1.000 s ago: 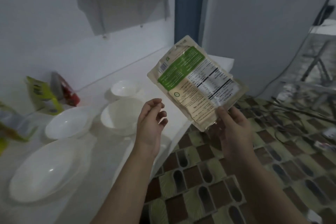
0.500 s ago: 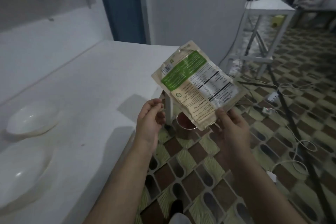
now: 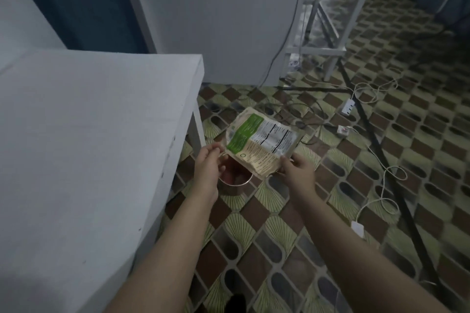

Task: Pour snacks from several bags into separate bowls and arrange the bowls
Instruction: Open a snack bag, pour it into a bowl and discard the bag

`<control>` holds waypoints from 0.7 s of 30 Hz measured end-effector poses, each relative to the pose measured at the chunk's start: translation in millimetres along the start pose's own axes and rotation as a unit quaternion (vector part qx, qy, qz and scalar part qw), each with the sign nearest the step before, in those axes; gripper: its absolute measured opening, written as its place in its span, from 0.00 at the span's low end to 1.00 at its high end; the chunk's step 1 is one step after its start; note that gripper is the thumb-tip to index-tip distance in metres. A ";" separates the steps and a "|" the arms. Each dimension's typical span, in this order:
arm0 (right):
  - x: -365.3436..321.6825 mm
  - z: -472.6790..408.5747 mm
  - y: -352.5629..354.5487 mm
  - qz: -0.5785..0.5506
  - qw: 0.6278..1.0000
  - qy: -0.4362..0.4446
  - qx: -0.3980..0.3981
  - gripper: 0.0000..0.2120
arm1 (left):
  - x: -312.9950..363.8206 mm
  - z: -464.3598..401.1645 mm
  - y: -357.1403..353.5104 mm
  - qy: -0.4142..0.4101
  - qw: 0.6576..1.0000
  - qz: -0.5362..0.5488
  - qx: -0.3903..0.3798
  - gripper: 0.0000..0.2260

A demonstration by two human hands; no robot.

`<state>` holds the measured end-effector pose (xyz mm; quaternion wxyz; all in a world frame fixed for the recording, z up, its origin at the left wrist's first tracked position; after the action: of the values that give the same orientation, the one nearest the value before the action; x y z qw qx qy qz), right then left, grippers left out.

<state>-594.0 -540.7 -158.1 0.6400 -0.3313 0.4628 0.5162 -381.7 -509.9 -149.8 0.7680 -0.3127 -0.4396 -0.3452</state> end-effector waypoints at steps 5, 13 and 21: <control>77.4 -114.9 -31.0 0.088 0.992 -0.083 0.028 0.08 | -54.3 -94.4 -42.7 0.056 0.997 -0.033 0.034 0.08; 263.9 -288.7 -95.0 0.170 0.977 -0.127 -0.010 0.05 | -217.8 -252.5 -36.2 0.076 0.990 -0.077 0.095 0.09; 397.9 -347.8 -145.7 0.110 0.982 -0.145 -0.044 0.16 | -341.6 -334.3 -4.6 0.049 0.989 -0.121 0.067 0.11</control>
<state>-524.8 -749.5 -660.3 0.6243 -0.2275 0.3752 0.6463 -360.0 -687.3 -593.1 0.7603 -0.1883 -0.4582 -0.4202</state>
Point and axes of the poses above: each hand's wrist, its own z-axis away from the middle knuckle, its own y-axis out of the back of the hand, x = y × z, the point moved 5 cm from there along -z, towards the middle knuckle, and after that the axes turned 3 degrees about x, right-handed, at the moved point
